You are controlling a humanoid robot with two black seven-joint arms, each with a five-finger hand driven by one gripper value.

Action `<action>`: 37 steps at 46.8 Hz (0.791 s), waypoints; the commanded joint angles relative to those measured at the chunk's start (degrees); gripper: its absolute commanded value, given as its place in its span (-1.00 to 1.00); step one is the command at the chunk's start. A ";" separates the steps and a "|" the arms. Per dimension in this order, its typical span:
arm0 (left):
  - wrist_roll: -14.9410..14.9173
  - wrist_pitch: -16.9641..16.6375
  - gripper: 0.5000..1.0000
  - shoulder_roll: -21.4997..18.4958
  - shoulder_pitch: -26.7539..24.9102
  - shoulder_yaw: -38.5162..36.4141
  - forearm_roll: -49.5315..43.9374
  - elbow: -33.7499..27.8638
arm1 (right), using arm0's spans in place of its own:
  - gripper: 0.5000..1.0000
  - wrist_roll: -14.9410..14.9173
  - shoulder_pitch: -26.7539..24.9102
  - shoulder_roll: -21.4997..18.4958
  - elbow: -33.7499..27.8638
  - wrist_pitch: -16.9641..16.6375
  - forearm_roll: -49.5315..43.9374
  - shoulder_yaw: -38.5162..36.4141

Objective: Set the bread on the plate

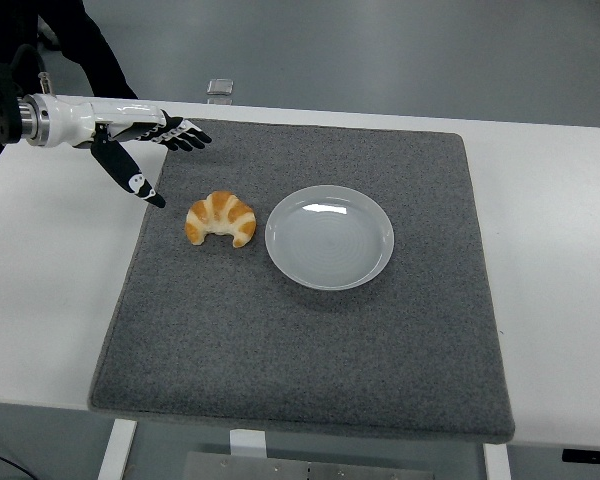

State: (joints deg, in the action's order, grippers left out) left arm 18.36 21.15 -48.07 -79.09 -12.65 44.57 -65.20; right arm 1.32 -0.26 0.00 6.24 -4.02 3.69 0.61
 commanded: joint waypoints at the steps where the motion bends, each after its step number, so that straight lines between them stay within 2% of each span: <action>1: -0.52 -0.93 1.00 0.52 0.08 -0.01 0.17 -0.54 | 0.81 0.00 0.00 0.00 0.00 -0.02 0.00 0.00; 13: -0.96 -5.68 1.00 5.36 0.96 -0.19 5.09 2.35 | 0.81 0.00 0.00 0.00 0.00 -0.02 0.00 0.00; 22: -0.96 -5.60 1.00 8.87 1.04 -0.54 5.09 7.01 | 0.81 0.00 0.00 0.00 0.00 -0.02 0.00 0.00; 37: -0.96 -5.95 0.99 11.95 2.89 -1.77 5.18 7.37 | 0.82 0.00 0.00 0.00 0.00 -0.02 0.00 0.00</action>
State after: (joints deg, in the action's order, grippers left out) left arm 17.39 15.50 -36.66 -76.28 -13.80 49.75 -57.87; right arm 1.32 -0.26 0.00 6.24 -4.03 3.69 0.61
